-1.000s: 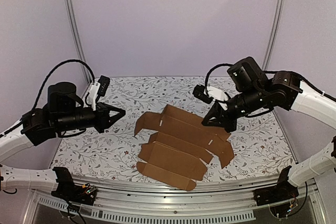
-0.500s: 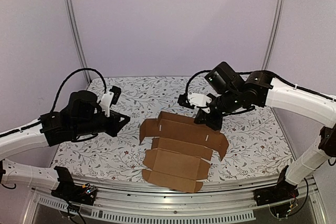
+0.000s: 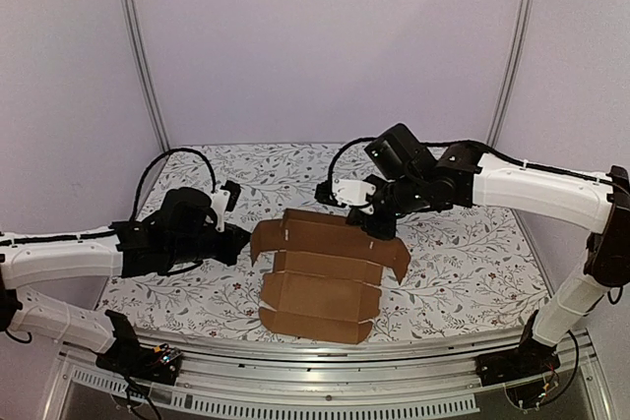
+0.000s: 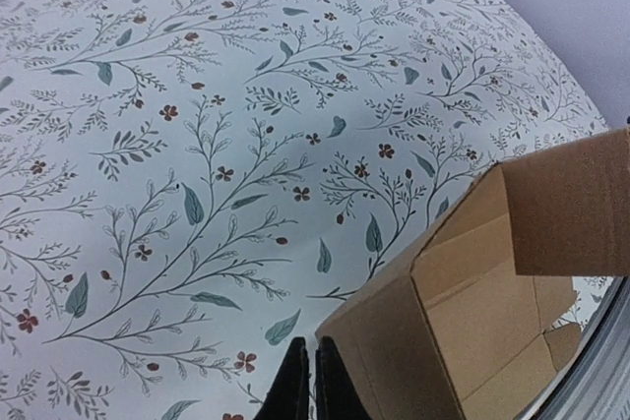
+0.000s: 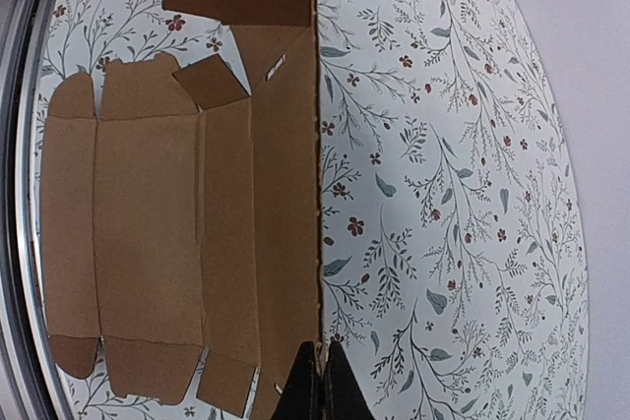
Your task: Fold the paper box
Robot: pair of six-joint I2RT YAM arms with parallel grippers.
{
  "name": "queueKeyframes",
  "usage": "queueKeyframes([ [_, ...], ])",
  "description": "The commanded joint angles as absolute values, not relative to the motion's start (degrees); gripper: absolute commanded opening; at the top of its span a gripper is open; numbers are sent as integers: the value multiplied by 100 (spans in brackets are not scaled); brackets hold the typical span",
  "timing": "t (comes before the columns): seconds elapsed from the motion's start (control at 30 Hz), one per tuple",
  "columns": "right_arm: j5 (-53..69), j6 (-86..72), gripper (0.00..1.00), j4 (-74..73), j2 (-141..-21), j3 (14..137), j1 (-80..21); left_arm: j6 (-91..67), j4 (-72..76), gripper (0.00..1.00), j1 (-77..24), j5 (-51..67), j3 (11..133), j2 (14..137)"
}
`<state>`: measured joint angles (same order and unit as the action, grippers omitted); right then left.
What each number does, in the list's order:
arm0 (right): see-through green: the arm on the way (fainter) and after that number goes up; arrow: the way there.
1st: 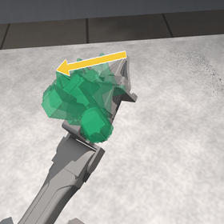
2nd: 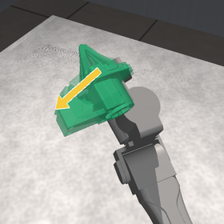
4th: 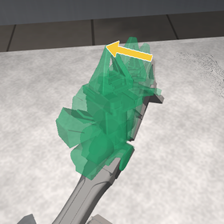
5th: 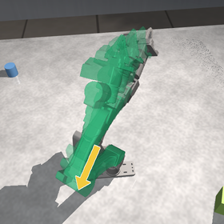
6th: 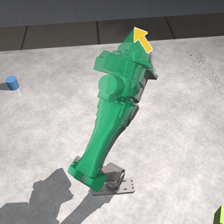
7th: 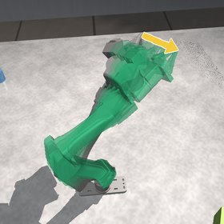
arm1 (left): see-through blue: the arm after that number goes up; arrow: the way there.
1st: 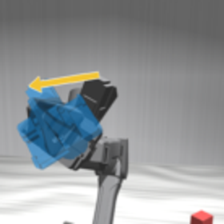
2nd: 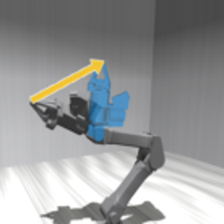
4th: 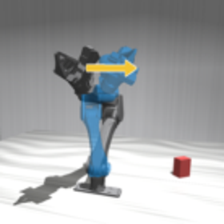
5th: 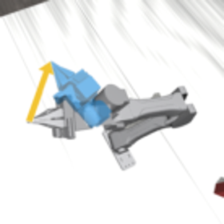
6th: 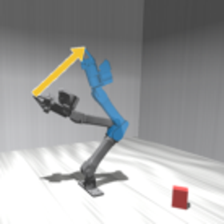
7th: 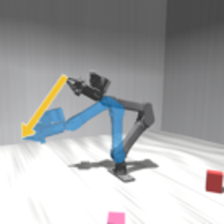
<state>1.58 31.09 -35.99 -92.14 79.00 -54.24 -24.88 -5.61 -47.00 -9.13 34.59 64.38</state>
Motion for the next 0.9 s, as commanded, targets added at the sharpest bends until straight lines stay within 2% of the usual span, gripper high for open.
queueKeyframes([
  [0.0, -172, 3319, 0, -3225, -9516, 7744, -5512, -2604, 199, 4, -4425, -659, 3309, 6799],
  [0.43, -103, 3292, 0, -3070, -9951, 7704, -5547, -2614, 1079, 6, -4185, 174, 3080, 7627],
  [0.87, -513, 3276, 0, -2466, -10153, 7197, -5729, -2693, 1422, 7, -4175, 615, 2722, 7647],
])
